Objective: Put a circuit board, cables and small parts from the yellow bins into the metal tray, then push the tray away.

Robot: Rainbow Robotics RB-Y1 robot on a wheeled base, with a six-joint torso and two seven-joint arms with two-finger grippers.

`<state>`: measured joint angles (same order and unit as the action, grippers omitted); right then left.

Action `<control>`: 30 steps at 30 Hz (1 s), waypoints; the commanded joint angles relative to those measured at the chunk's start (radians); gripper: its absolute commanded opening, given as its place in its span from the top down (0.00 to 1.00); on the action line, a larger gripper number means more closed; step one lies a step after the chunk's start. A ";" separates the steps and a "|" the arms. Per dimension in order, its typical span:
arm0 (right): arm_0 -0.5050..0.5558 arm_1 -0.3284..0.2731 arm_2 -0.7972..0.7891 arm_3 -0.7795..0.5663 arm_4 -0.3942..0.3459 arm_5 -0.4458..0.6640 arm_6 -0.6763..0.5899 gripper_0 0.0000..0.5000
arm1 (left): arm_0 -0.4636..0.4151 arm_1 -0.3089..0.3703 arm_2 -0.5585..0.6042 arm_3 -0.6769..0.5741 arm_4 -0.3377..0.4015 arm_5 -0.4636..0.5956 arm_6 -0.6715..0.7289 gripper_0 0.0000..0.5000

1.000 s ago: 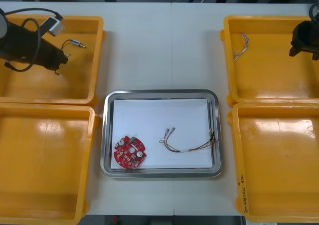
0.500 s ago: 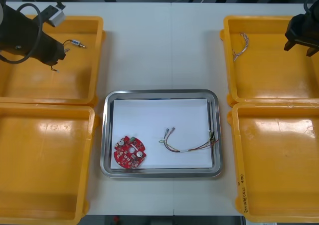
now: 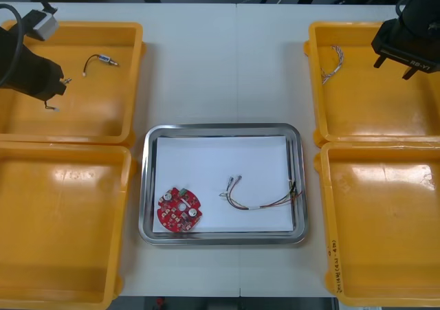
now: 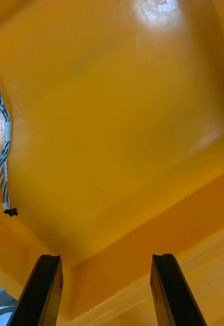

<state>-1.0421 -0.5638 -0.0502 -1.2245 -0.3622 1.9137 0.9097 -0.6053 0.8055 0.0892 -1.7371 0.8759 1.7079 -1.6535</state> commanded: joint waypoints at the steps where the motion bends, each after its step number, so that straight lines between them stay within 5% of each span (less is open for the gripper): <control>1: -0.055 0.035 -0.028 -0.012 0.017 -0.025 -0.043 0.00 | 0.044 0.021 0.040 -0.133 -0.028 0.068 0.057 1.00; 15: -0.133 0.048 -0.028 0.177 0.008 -0.173 -0.045 0.00 | 0.065 -0.055 0.010 -0.380 -0.048 0.212 0.350 1.00; 30: -0.185 0.082 -0.028 0.356 0.069 -0.375 -0.061 0.00 | -0.053 -0.101 -0.281 -0.397 -0.106 0.170 0.640 1.00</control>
<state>-1.1642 -0.5032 -0.0510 -0.8826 -0.3135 1.5713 0.8945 -0.6020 0.7263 -0.1399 -2.1147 0.7874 1.9086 -1.1663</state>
